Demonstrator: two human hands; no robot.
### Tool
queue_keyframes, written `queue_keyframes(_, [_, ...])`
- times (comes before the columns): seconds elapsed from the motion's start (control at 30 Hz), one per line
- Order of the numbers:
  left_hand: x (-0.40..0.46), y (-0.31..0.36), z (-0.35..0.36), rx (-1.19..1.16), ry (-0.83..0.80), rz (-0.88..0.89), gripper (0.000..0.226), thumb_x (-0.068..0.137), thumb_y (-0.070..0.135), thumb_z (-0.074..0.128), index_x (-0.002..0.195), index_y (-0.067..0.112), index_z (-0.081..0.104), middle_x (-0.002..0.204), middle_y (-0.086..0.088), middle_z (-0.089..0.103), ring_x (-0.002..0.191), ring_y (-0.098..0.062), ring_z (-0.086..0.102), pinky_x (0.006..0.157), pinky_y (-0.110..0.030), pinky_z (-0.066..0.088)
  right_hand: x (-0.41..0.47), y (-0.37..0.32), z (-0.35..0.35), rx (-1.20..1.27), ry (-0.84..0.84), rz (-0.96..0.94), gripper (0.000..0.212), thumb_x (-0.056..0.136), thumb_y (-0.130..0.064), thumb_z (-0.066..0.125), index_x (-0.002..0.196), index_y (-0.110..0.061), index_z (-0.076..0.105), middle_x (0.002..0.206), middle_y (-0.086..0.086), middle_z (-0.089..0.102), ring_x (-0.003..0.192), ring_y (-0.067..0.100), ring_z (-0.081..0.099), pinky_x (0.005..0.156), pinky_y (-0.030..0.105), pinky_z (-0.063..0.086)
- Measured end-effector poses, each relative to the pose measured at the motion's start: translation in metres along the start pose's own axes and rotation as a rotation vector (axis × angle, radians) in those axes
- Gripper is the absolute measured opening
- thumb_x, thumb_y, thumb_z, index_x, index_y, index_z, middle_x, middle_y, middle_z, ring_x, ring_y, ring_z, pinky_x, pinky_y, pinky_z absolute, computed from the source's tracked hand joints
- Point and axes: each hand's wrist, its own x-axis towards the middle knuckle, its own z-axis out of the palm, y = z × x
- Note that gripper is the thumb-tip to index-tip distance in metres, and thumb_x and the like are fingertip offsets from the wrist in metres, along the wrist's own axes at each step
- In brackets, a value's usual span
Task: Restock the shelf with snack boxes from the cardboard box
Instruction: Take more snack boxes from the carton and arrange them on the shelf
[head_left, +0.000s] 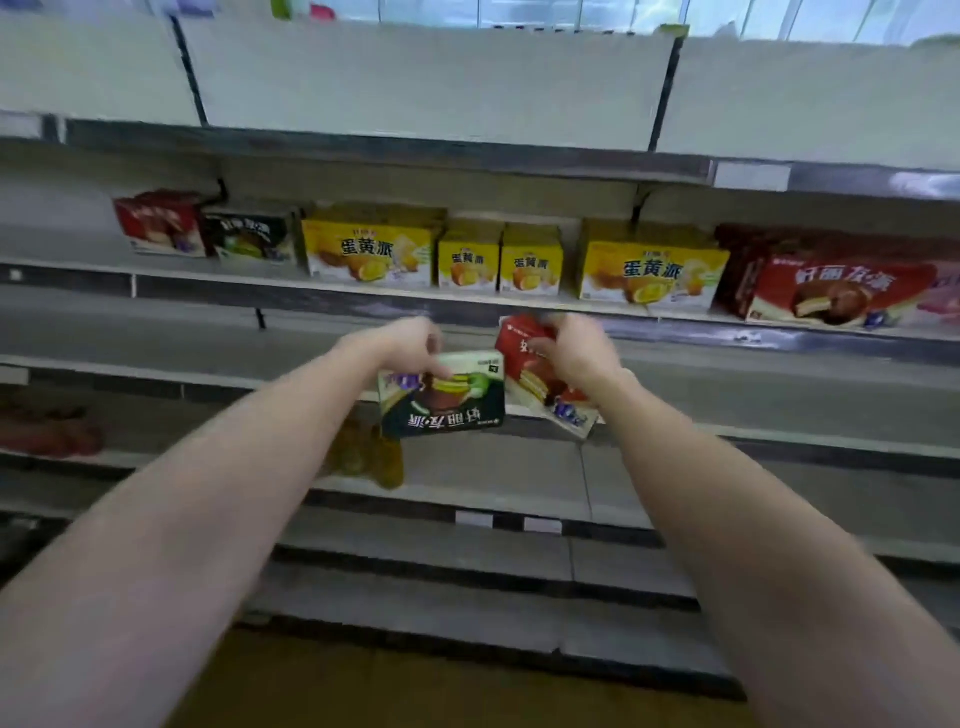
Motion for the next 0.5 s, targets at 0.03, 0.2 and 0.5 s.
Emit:
queue_keyframes(0.03, [0.001, -0.002, -0.005, 0.003, 0.023, -0.005, 0.043, 0.088, 0.038, 0.07, 0.124, 0.019, 0.056, 0.116, 0.0, 0.06, 0.101, -0.018, 0.059, 0.084, -0.035, 0.051, 0.009, -0.005, 0.002, -0.024, 0.002, -0.006, 0.033, 0.095, -0.039, 0.061, 0.123, -0.021, 0.063, 0.114, 0.005, 0.069, 0.099, 0.026, 0.066, 0.087, 0.047, 0.055])
queue_keyframes(0.2, [0.006, -0.033, -0.034, -0.017, 0.181, -0.077, 0.043, 0.09, 0.035, 0.068, 0.129, 0.024, 0.054, 0.128, -0.003, 0.061, 0.11, -0.02, 0.061, 0.094, -0.043, 0.053, 0.057, -0.048, 0.016, -0.02, 0.03, -0.074, 0.032, 0.097, -0.042, 0.058, 0.12, -0.021, 0.063, 0.109, 0.009, 0.067, 0.095, 0.029, 0.066, 0.084, 0.047, 0.057])
queue_keyframes(0.5, [-0.013, -0.137, -0.09, -0.274, 0.175, -0.277, 0.049, 0.099, 0.017, 0.054, 0.144, 0.03, 0.041, 0.132, -0.005, 0.053, 0.114, -0.024, 0.059, 0.088, -0.043, 0.055, 0.111, -0.159, 0.064, 0.078, 0.036, -0.216, 0.034, 0.101, -0.042, 0.05, 0.116, -0.015, 0.063, 0.111, 0.013, 0.068, 0.099, 0.035, 0.065, 0.083, 0.045, 0.055])
